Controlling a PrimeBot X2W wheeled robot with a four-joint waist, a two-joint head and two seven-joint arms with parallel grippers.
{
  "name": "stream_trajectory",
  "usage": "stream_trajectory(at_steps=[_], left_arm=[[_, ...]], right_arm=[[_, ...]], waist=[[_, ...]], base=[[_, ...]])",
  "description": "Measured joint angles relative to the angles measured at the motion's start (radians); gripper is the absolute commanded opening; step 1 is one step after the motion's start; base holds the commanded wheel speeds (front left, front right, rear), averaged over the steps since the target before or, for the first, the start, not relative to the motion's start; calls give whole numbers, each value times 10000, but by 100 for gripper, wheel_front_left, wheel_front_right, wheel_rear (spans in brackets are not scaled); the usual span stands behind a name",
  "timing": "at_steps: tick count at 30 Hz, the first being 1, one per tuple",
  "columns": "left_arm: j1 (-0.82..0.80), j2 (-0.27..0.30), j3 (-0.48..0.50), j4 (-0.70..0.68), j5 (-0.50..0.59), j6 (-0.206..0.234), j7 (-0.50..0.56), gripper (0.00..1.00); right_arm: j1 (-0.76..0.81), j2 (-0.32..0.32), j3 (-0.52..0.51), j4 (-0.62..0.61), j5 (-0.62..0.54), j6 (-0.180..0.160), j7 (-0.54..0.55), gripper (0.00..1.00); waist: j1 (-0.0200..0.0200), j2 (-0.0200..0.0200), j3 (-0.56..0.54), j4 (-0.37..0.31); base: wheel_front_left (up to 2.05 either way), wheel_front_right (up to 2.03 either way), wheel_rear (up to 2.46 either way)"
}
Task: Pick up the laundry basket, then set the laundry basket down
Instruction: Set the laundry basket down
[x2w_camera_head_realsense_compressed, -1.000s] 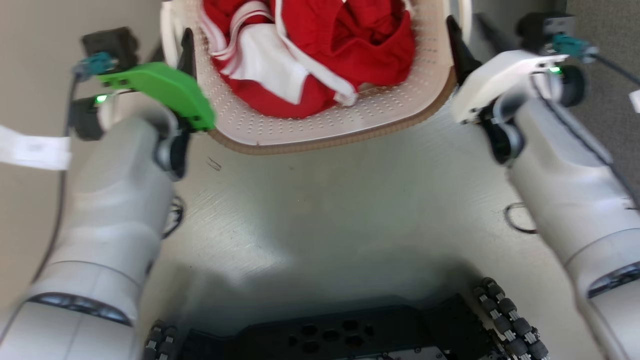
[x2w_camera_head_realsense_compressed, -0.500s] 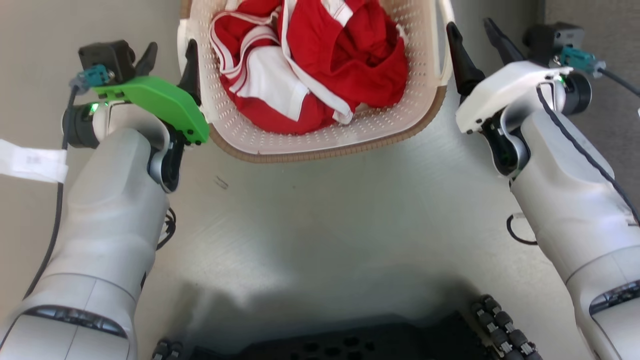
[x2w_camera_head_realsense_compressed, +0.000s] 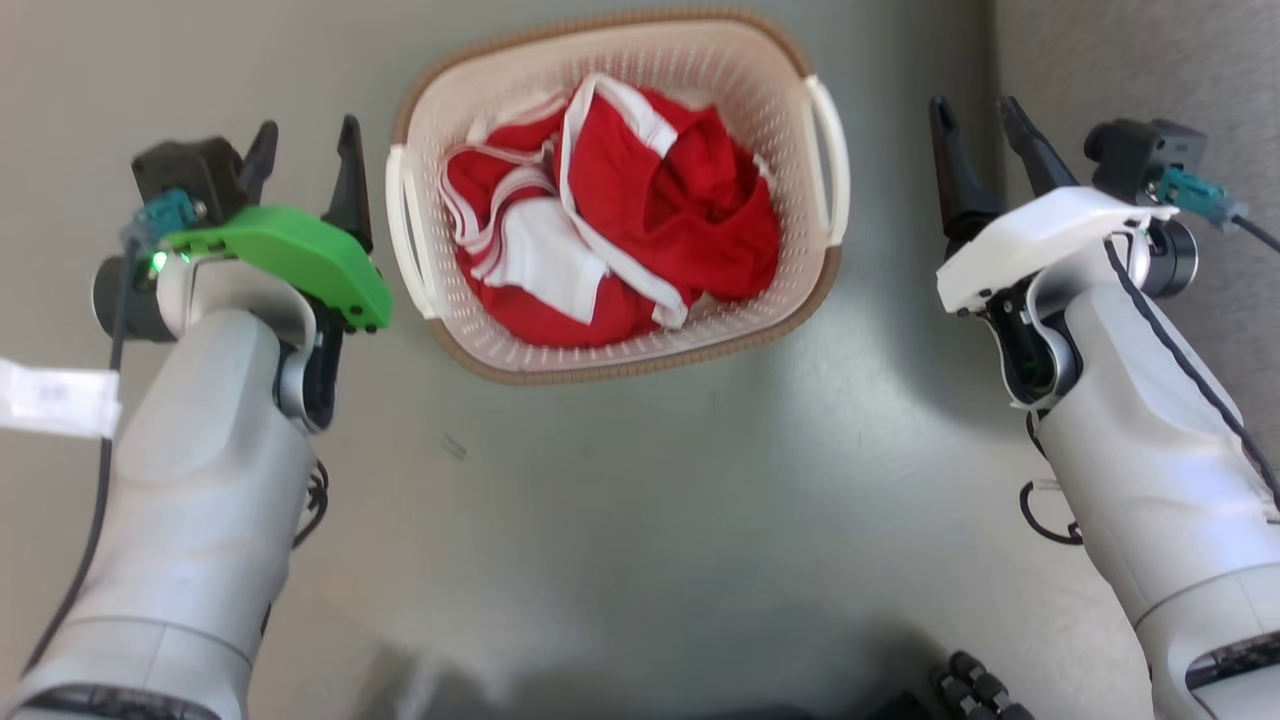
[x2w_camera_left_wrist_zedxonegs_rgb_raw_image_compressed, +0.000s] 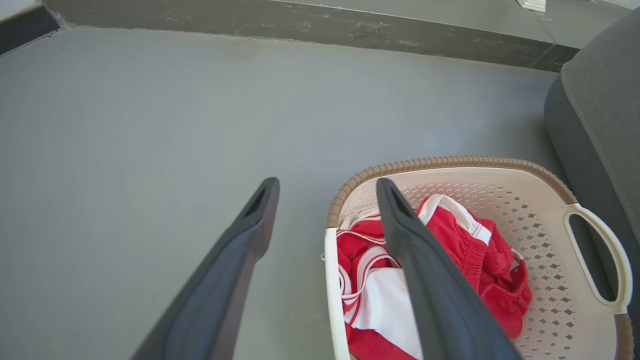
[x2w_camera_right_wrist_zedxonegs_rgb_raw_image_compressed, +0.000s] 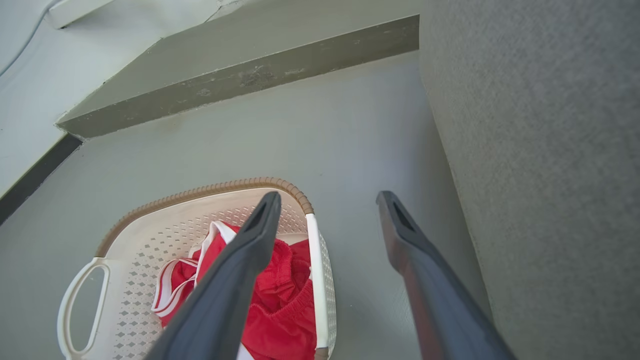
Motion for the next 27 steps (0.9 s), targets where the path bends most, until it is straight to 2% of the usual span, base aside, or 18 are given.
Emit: stream_trajectory(at_steps=[17,27], left_arm=[[2134,257,1076,-2545,1197,619,0,100],[3507,249,1459,-3818,1789,711,0,100]], right_arm=[[1441,123,-769,-1488,-769,-17,2,100],[2472,217,-945,-1977,-1281,-79,2,100]], waist=[[-1,0,-2424,-214],[0,0,-3867,-267]], base=[[0,0,0],[0,0,0]])
